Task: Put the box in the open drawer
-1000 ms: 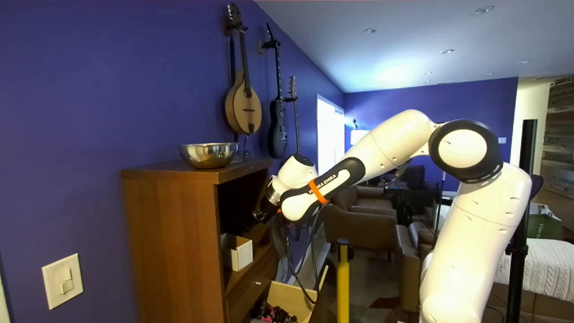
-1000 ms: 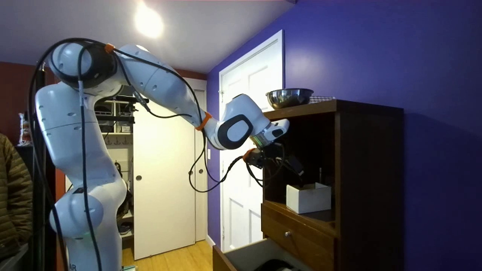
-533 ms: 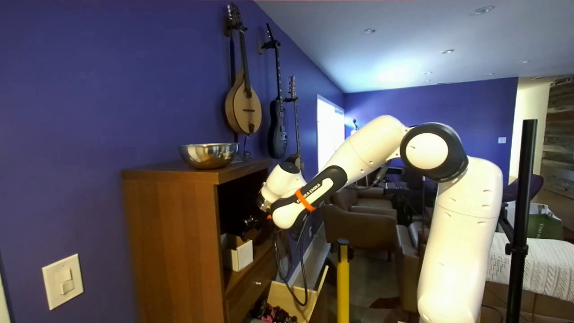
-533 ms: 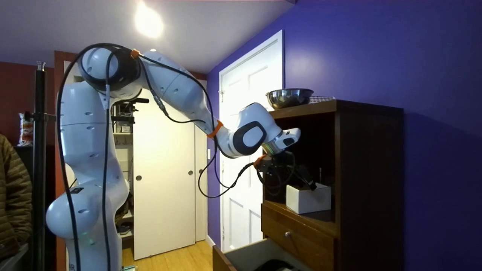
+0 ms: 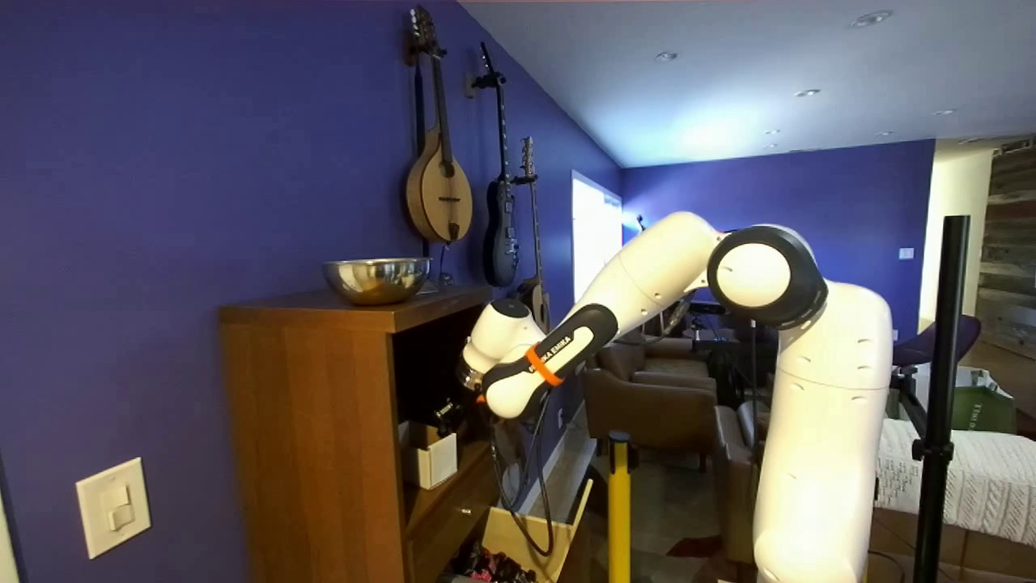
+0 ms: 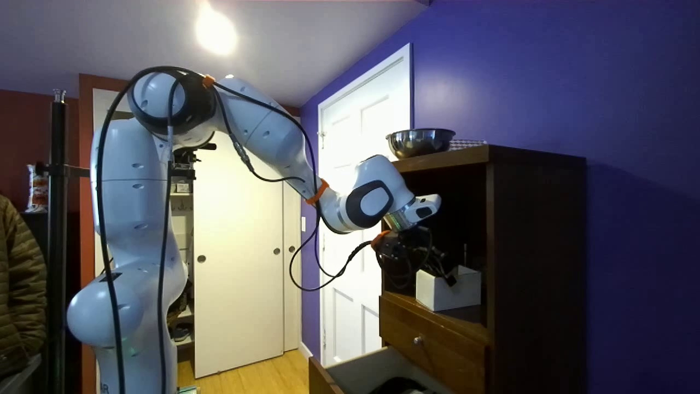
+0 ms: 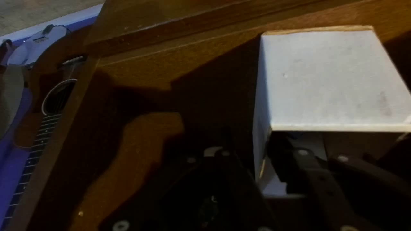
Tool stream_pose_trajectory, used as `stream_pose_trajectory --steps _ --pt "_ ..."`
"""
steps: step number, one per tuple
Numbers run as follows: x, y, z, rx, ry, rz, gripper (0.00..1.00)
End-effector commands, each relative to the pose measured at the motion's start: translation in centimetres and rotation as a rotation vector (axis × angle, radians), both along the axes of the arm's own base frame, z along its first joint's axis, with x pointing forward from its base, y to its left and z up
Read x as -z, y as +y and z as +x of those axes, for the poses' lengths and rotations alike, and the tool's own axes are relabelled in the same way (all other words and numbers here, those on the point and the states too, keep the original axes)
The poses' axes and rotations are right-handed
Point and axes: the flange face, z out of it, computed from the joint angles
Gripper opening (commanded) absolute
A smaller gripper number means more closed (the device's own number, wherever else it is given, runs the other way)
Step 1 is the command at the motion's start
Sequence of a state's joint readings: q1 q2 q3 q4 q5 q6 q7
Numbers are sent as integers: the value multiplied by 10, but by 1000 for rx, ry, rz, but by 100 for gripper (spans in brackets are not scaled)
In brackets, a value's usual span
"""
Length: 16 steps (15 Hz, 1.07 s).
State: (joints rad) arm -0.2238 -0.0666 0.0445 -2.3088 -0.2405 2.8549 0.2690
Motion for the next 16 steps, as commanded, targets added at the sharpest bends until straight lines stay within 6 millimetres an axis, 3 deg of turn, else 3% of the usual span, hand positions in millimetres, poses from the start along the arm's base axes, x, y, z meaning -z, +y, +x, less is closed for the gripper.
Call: stream_pose_trajectory --steps 1,4,8,13,16 --pt "0 9 8 -19 33 11 3" --pt "-7 16 5 -32 35 40 0" --pt "-31 18 -25 -58 16 113 1" --pt "-53 1 -95 -247 47 219 1" --pt "-49 -18 -141 -366 151 215 1"
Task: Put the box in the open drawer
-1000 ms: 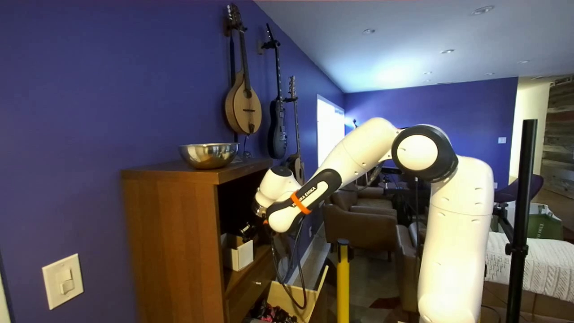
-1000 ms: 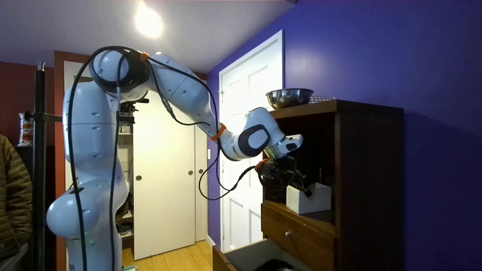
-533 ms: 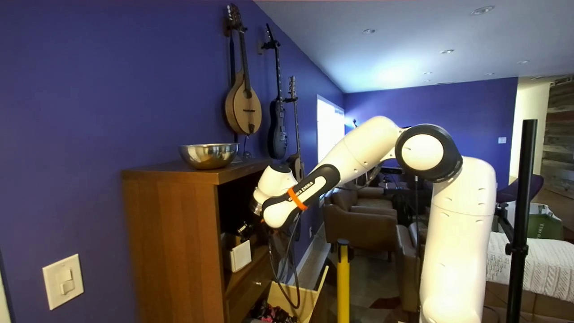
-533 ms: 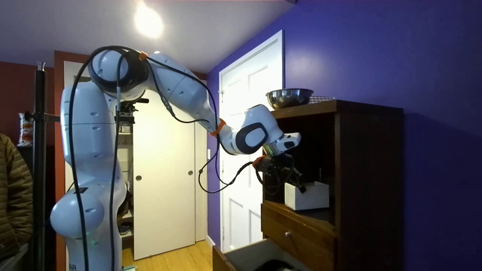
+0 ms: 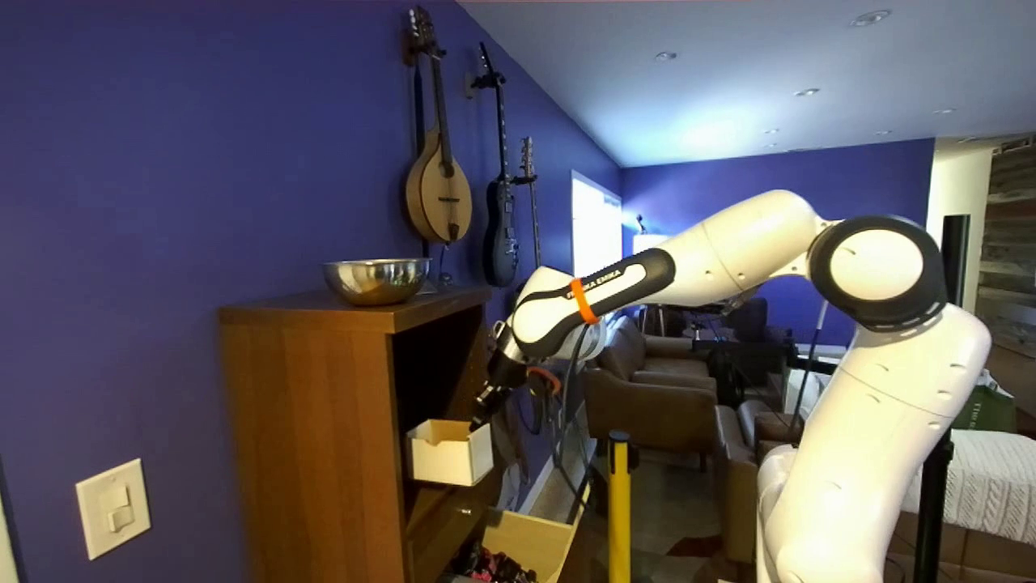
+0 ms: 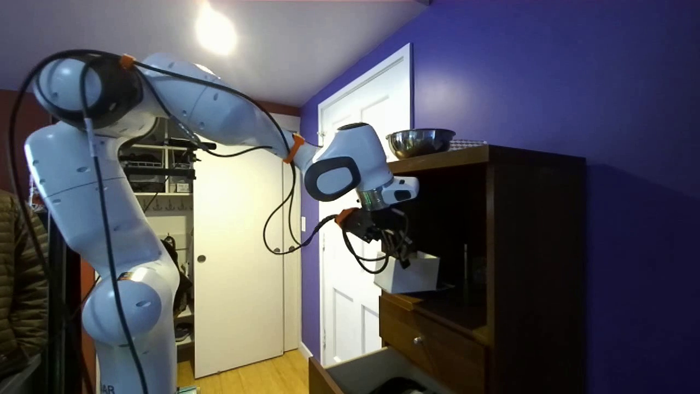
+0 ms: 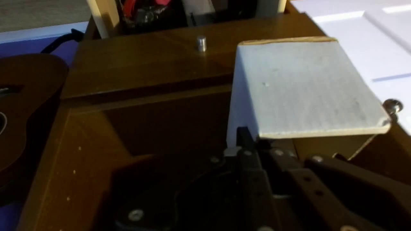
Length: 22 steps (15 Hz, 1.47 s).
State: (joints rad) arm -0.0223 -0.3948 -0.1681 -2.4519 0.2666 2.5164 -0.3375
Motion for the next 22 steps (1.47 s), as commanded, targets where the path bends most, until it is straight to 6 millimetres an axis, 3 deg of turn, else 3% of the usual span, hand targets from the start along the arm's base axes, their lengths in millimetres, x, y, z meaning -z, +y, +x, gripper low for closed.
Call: stream_pose_trajectory --steps 1,4,10,12,13,16,22 --pt "5 -15 -63 -123 91 8 1" --pt "39 -19 -75 -49 232 -46 1" --pt "108 22 -72 -49 424 -131 1" --pt "116 35 -65 -42 441 -110 1" --pt "113 28 -74 -59 438 -109 4" --pt "122 35 -69 -59 457 -111 1" --pt "152 52 -26 -93 384 -153 1"
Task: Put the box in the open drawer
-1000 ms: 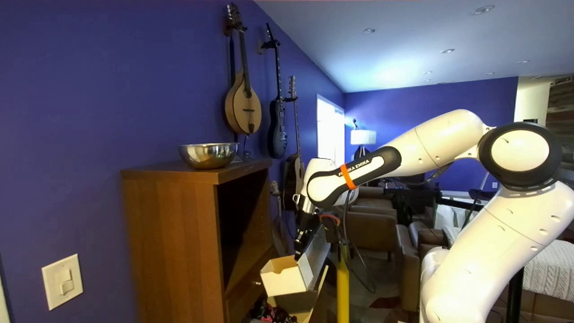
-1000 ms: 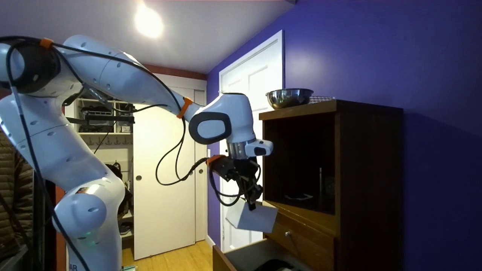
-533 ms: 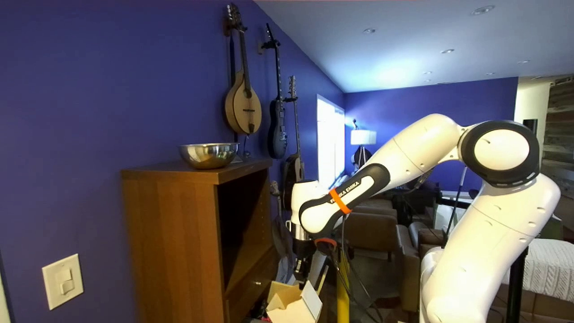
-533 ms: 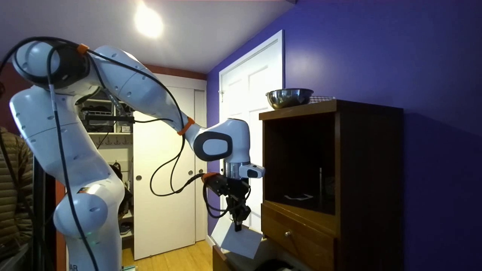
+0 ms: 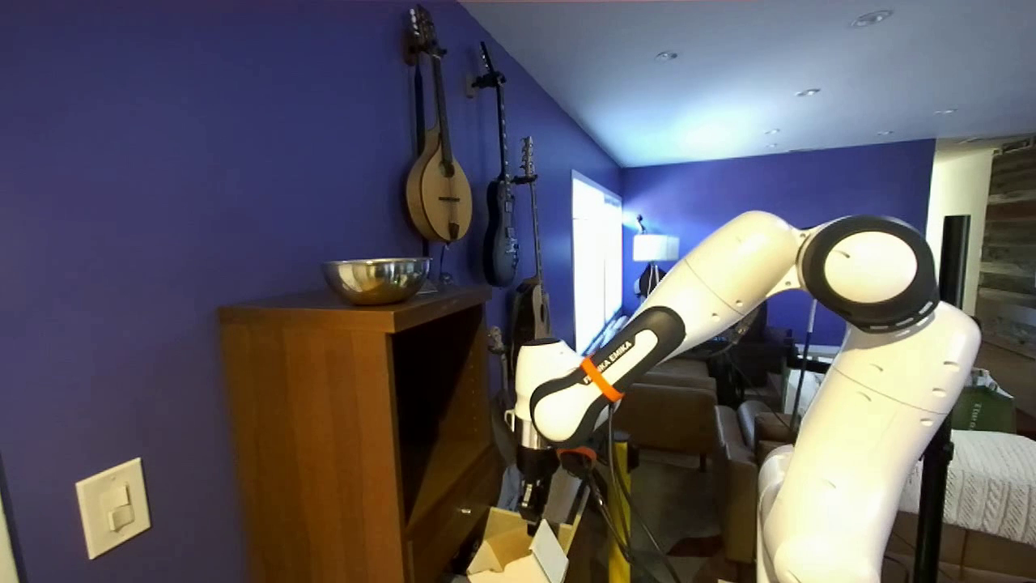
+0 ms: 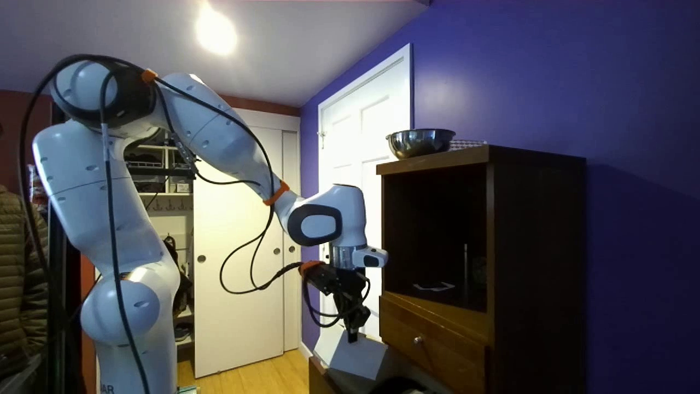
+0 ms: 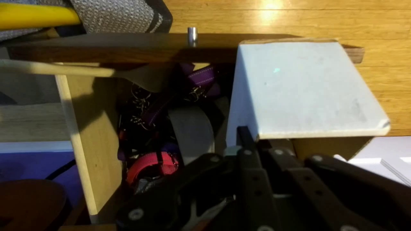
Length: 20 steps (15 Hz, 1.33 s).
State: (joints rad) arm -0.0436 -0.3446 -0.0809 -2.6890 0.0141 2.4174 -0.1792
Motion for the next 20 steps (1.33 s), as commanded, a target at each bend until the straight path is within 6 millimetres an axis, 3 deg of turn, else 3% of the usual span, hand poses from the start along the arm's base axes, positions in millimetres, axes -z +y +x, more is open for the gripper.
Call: stream_pose_trajectory --steps 1,6,11,16,17,18,20 --pt "17 6 37 -17 -33 -26 1" --pt "47 3 64 -20 84 -34 1" --pt "66 -4 97 31 2 -43 1" --pt "77 -7 98 31 -69 -41 1" --pt "76 -7 94 38 -51 -36 29" --pt "75 -7 89 44 -30 -30 31" --pt "70 -8 78 29 36 -15 44"
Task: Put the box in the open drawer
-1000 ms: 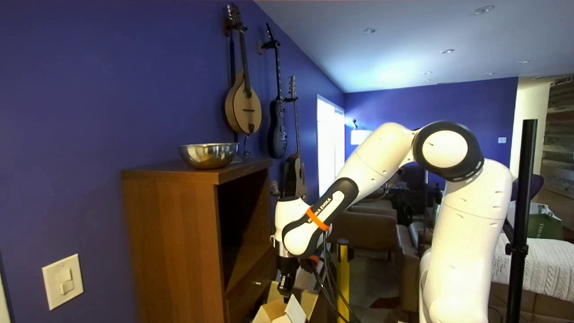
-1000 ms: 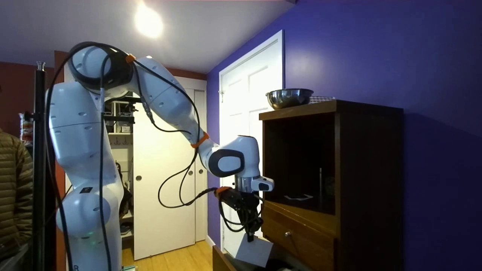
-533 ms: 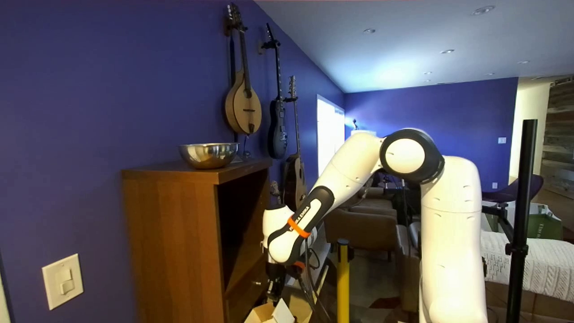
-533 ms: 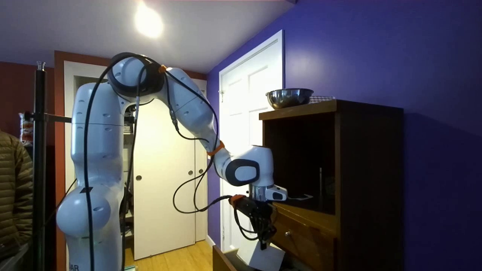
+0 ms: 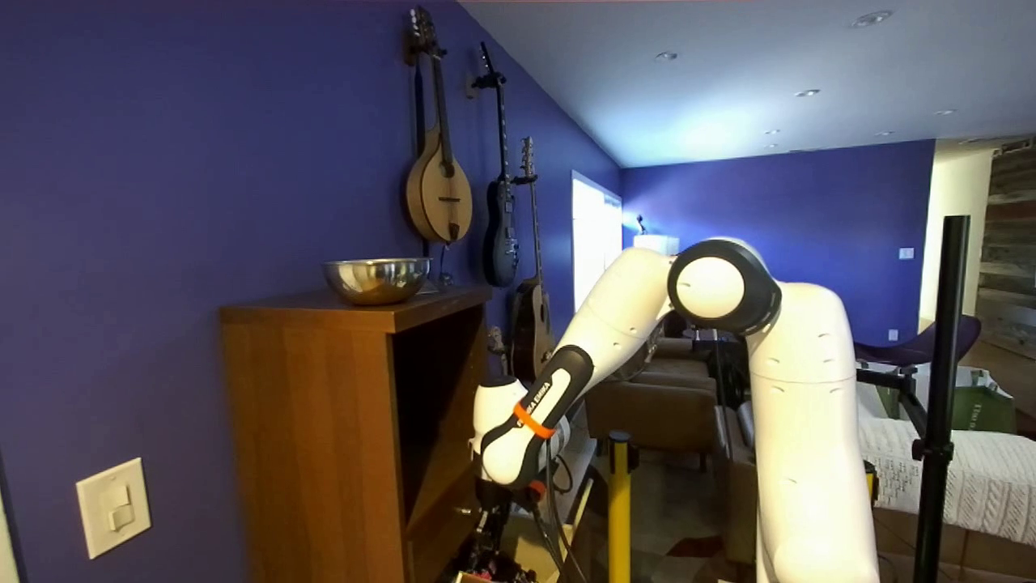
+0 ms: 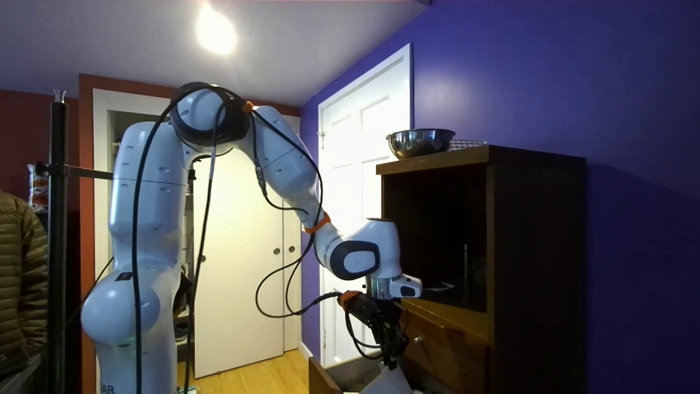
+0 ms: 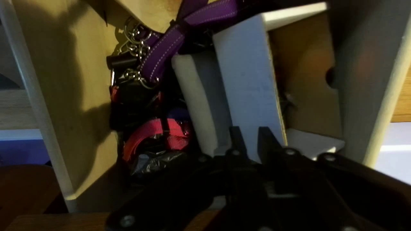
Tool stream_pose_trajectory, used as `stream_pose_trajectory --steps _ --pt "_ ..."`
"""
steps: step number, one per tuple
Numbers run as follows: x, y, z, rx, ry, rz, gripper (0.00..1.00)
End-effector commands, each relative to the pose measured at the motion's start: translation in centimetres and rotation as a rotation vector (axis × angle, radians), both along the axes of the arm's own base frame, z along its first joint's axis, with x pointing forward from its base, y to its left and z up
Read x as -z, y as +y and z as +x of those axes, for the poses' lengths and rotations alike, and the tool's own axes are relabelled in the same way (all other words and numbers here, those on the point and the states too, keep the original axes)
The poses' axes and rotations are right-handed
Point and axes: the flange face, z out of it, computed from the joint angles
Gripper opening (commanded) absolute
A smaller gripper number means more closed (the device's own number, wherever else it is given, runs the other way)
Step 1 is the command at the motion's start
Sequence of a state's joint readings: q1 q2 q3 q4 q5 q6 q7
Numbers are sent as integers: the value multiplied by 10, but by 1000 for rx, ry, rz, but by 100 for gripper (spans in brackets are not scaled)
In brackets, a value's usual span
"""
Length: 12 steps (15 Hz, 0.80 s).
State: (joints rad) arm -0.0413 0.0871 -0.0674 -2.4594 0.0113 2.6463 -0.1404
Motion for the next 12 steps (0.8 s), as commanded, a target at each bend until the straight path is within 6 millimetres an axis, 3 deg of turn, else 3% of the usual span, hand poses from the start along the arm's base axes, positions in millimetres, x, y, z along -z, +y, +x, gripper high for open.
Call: stream_pose_trajectory --steps 1,5,8,9,10,12 --pt "-13 -3 -20 2 82 35 51" --pt "-55 -9 -36 4 86 86 79" --pt "-100 -7 -59 -139 36 206 98" --pt "-110 -5 -66 -197 29 218 100" --pt "-89 -8 -39 -115 64 169 88" --pt "-109 -8 -53 -168 41 189 100"
